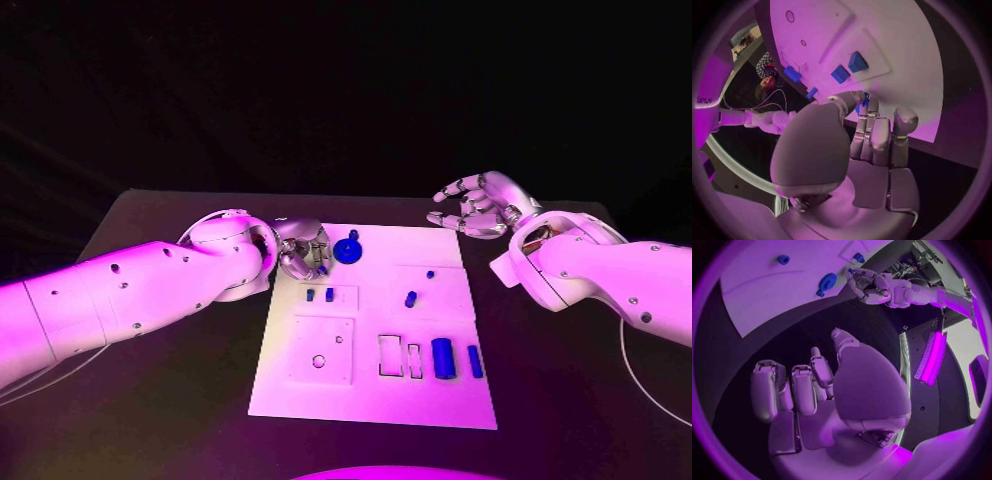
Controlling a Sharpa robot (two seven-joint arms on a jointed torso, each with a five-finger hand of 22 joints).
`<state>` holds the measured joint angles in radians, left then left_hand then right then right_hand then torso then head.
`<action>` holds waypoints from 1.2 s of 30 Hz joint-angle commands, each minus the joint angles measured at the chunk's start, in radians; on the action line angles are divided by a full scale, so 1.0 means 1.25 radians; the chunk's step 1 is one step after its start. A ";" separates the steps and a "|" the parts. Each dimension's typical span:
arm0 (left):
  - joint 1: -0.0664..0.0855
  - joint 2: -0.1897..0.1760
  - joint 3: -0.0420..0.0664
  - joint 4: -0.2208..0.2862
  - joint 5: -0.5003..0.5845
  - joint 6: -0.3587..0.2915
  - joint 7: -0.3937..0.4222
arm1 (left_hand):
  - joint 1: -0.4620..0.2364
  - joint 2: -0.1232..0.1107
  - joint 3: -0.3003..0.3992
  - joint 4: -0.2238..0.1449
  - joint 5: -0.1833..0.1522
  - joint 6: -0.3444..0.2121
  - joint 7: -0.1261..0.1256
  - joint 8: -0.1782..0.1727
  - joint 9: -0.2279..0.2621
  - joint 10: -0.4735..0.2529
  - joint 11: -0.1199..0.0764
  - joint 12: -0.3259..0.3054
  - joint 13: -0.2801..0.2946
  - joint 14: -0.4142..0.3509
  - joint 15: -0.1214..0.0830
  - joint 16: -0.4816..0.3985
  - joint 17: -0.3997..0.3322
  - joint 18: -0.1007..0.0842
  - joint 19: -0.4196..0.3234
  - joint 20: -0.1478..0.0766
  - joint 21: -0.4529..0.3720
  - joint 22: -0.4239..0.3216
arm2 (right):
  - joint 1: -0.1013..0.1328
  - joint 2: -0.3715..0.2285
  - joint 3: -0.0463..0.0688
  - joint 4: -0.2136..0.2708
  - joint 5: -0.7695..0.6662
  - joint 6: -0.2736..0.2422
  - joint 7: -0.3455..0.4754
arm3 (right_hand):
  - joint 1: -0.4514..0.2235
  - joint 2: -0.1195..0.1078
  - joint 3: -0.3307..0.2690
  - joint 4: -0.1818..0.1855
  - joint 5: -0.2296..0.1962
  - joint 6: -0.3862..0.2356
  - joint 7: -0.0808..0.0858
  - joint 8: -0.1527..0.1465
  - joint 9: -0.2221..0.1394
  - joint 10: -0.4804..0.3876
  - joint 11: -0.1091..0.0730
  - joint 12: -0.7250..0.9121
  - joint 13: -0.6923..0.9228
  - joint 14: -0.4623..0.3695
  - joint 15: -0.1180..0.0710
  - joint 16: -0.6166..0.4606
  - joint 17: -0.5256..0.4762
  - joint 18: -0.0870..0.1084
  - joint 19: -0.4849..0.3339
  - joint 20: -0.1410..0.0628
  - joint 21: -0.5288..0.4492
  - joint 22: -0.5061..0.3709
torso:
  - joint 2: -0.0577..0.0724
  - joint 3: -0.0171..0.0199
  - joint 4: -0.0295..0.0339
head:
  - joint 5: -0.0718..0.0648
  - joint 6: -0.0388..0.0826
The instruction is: Assemble the parts on the task board
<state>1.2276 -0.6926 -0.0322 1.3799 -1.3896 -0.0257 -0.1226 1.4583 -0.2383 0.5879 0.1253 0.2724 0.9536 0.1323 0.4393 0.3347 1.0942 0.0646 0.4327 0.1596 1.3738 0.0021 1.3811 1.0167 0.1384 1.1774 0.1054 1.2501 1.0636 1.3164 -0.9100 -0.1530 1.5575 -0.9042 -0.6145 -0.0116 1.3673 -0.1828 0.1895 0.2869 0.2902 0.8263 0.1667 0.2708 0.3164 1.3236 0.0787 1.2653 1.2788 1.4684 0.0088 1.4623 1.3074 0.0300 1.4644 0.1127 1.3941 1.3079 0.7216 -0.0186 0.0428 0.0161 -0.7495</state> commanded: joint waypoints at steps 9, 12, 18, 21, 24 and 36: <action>-0.003 0.002 -0.003 0.004 0.003 0.023 0.000 | -0.006 0.005 0.001 -0.008 -0.004 0.011 -0.001 -0.004 0.002 0.010 0.000 -0.007 0.002 0.003 -0.003 0.003 0.001 -0.012 0.001 0.001 0.002 0.002 | -0.001 0.001 0.000 0.000 -0.004 0.003 0.009 | -0.005 0.003 0.006 0.001 0.004 0.002 -0.003 0.003 -0.001 0.005 -0.002 0.003 0.001 0.034 -0.006 -0.004 0.012 0.011 0.006 -0.004 0.001 0.131 | 0.000 0.0002 -0.0002 | 0.000 -0.002; -0.003 0.002 -0.003 0.004 0.004 0.017 0.002 | -0.006 0.006 0.001 -0.009 -0.004 0.014 -0.001 -0.004 0.003 0.013 0.000 -0.008 0.002 0.004 -0.003 0.004 0.002 -0.012 0.002 0.001 0.003 0.004 | -0.001 0.001 0.000 0.000 -0.004 0.003 0.009 | -0.005 0.003 0.006 0.001 0.004 0.002 -0.003 0.003 -0.001 0.005 -0.002 0.003 0.001 0.034 -0.006 -0.004 0.012 0.011 0.006 -0.004 0.001 0.131 | 0.000 0.0003 -0.0001 | 0.000 -0.002; -0.003 0.002 -0.003 0.004 0.005 0.002 0.006 | -0.006 0.006 0.001 -0.009 -0.004 0.014 -0.001 -0.004 0.003 0.014 -0.001 -0.008 0.002 0.004 -0.004 0.004 0.003 -0.013 0.003 0.001 0.004 0.005 | -0.001 0.001 0.000 0.000 -0.004 0.003 0.009 | -0.008 0.002 0.009 0.000 0.005 0.003 -0.004 0.005 -0.002 0.005 -0.003 0.002 -0.002 0.035 -0.007 -0.006 0.010 0.011 0.007 -0.005 -0.001 0.131 | 0.000 0.0005 0.0000 | 0.000 -0.002; -0.003 0.002 -0.003 0.005 0.006 -0.006 0.007 | -0.006 0.006 0.001 -0.010 -0.004 0.016 -0.001 -0.004 0.004 0.015 -0.001 -0.009 0.003 0.005 -0.004 0.005 0.004 -0.013 0.004 0.000 0.005 0.005 | -0.001 0.001 0.000 0.000 -0.004 0.003 0.009 | -0.008 0.002 0.009 0.000 0.005 0.003 -0.004 0.005 -0.002 0.005 -0.003 0.002 -0.002 0.035 -0.007 -0.006 0.010 0.011 0.007 -0.005 -0.001 0.131 | 0.001 0.0004 -0.0002 | 0.000 -0.002; -0.003 0.002 -0.003 0.005 0.006 -0.013 0.008 | -0.006 0.007 0.001 -0.010 -0.004 0.016 -0.001 -0.004 0.004 0.016 -0.001 -0.009 0.003 0.005 -0.004 0.005 0.005 -0.013 0.005 0.000 0.006 0.008 | -0.001 0.001 0.000 -0.001 -0.004 0.003 0.009 | -0.008 0.002 0.009 0.000 0.005 0.003 -0.004 0.005 -0.002 0.005 -0.003 0.002 -0.002 0.035 -0.007 -0.006 0.010 0.011 0.007 -0.005 -0.001 0.131 | 0.001 0.0004 -0.0003 | 0.000 -0.003; -0.003 -0.001 -0.003 0.009 0.006 -0.027 0.010 | -0.004 0.008 0.002 -0.013 -0.004 0.020 -0.002 -0.005 0.005 0.020 -0.002 -0.012 0.004 0.007 -0.005 0.006 0.007 -0.014 0.008 0.000 0.008 0.011 | -0.001 0.001 0.000 -0.001 -0.004 0.004 0.009 | -0.008 0.002 0.009 0.000 0.005 0.003 -0.004 0.005 -0.002 0.005 -0.003 0.002 -0.002 0.035 -0.007 -0.006 0.010 0.011 0.007 -0.005 -0.001 0.131 | 0.001 -0.0002 -0.0002 | -0.001 -0.005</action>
<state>1.2251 -0.6945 -0.0359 1.3876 -1.3872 -0.0470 -0.1191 1.4503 -0.2382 0.5877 0.1143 0.2723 0.9707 0.1321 0.4310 0.3403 1.1121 0.0608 0.4247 0.1627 1.3776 -0.0016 1.3850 1.0236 0.1383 1.1811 0.1017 1.2539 1.0763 1.3160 -0.9093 -0.1530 1.5560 -0.9042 -0.6145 -0.0115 1.3673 -0.1828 0.1965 0.2883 0.2901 0.8263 0.1667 0.2708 0.3145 1.3236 0.0787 1.2653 1.2771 1.4648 0.0051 1.4583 1.3079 0.0300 1.4644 0.1127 1.3941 1.3075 0.7226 -0.0184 0.0421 0.0154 -0.7549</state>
